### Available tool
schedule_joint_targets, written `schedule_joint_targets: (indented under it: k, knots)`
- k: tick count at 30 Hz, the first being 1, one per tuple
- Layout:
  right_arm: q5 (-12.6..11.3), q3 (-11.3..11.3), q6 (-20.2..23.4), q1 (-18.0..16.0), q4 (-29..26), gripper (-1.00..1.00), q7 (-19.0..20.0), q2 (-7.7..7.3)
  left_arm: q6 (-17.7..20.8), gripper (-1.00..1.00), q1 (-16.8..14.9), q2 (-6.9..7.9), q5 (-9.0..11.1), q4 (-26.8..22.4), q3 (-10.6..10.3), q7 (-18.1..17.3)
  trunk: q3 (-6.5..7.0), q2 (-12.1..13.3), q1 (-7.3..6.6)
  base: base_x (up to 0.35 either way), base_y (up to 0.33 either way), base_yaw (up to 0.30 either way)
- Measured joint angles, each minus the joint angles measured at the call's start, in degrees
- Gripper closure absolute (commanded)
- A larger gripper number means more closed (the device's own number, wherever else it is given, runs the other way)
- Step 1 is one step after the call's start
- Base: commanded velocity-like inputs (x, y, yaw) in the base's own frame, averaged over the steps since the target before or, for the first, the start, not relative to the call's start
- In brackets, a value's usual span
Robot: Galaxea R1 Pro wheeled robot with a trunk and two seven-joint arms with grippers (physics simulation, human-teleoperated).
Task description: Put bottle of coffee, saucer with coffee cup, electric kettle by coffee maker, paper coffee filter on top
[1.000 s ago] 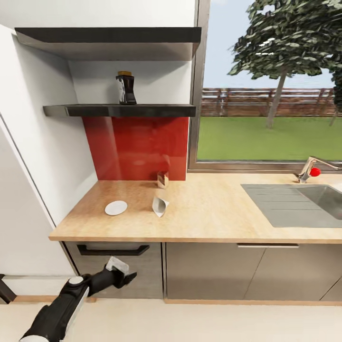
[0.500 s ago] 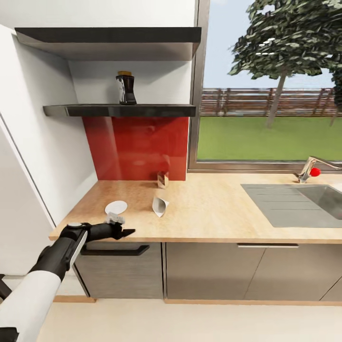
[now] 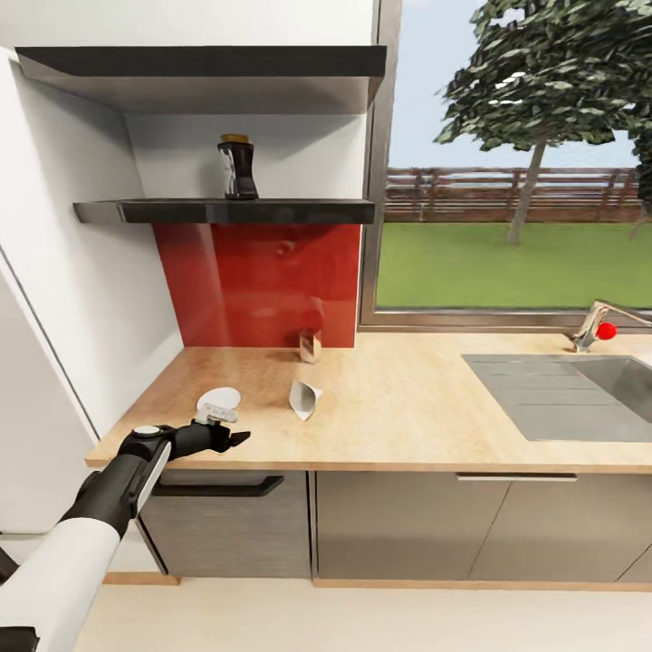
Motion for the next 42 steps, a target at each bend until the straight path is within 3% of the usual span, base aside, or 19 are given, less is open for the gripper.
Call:
schedule_joint_targets:
  k: [7, 16, 25, 39, 42]
  knots:
    - [-0.4, -0.2, -0.1, 0.0, 0.2, -1.0, 0.1, -2.36, 0.0, -1.0, 0.0, -0.05, 0.0, 0.1, 0.5, 0.1, 0.0, 0.0, 0.0, 0.316, 0.0, 0.0]
    - [-0.6, -0.3, -0.3, 0.0, 3.8, -1.0, 0.1, -2.26, 0.0, -1.0, 0.0, -0.06, 0.0, 0.1, 0.3, 0.1, 0.0, 0.0, 0.02, 0.215, 0.0, -0.108]
    - [-0.6, -0.2, -0.3, 0.0, 3.9, -1.0, 0.1, -2.36, -0.9, -1.0, 0.0, -0.05, 0.0, 0.2, 0.3, 0.2, 0.0, 0.0, 0.03, 0.01, 0.0, -0.232]
    - [-0.4, 0.0, -0.3, 0.0, 3.9, -1.0, 0.2, -2.09, -1.2, -1.0, 0.3, 0.25, -0.1, 1.1, 0.4, 0.3, 0.0, 0.0, 0.03, 0.095, 0.0, -0.053]
    - [-0.3, 0.1, -0.3, 0.0, 3.9, -1.0, 0.3, -2.08, -1.6, -1.0, 0.4, 0.45, -0.1, 1.1, 0.3, 2.1, 0.0, 0.0, 0.03, 0.001, 0.0, -0.003]
